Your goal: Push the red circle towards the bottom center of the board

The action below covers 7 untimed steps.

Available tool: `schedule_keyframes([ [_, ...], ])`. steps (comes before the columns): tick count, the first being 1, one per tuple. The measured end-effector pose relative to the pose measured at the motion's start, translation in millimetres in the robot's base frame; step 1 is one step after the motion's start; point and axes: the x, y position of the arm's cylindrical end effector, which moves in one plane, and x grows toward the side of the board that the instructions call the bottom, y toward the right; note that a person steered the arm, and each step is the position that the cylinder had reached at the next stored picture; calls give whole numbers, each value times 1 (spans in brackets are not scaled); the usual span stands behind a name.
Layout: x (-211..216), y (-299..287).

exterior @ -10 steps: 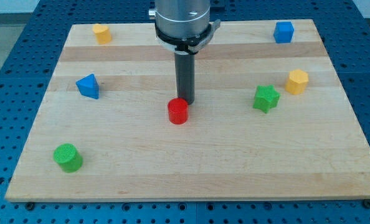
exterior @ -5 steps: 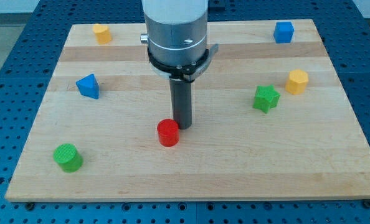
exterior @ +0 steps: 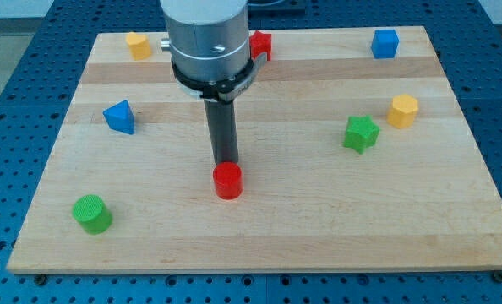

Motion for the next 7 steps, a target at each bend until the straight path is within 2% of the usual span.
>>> schedule_keyframes([
  [3,37,6],
  [7,39,7],
])
